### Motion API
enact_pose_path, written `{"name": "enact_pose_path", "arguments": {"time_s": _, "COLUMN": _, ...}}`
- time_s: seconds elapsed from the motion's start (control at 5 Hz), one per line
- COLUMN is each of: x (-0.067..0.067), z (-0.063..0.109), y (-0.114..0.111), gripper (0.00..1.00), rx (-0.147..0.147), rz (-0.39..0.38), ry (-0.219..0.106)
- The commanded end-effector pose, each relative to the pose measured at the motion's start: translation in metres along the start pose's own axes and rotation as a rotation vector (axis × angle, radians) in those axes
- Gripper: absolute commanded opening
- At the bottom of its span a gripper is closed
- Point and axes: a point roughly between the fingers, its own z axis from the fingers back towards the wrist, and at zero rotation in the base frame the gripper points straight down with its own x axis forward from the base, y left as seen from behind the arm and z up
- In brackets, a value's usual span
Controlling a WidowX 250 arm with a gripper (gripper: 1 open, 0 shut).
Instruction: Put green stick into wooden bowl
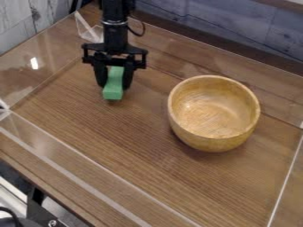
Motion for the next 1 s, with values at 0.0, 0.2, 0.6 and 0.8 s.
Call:
{"name": "enact_pose_path", "arguments": {"time_s": 0.0, "x": 0.006, "z": 0.039, "y": -0.007, "gripper": 0.00, "rx": -0.022, "rz": -0.018, "ry": -0.092}}
{"name": "enact_pose_path", "arguments": {"time_s": 0.2, "x": 0.003, "z": 0.049, "y": -0.014, "gripper": 0.00, "rx": -0.035, "rz": -0.027, "ry": -0.090}}
{"name": "enact_pose_path", "arguments": {"time_s": 0.6, "x": -0.016, "z": 0.068, "y": -0.049, "gripper": 0.00, "rx": -0.070, "rz": -0.071, "ry": -0.078}}
{"name": "enact_pose_path", "arguments": {"time_s": 0.8, "x": -0.028, "z": 0.067, "y": -0.083, "gripper": 0.00, "rx": -0.083, "rz": -0.103, "ry": -0.074}}
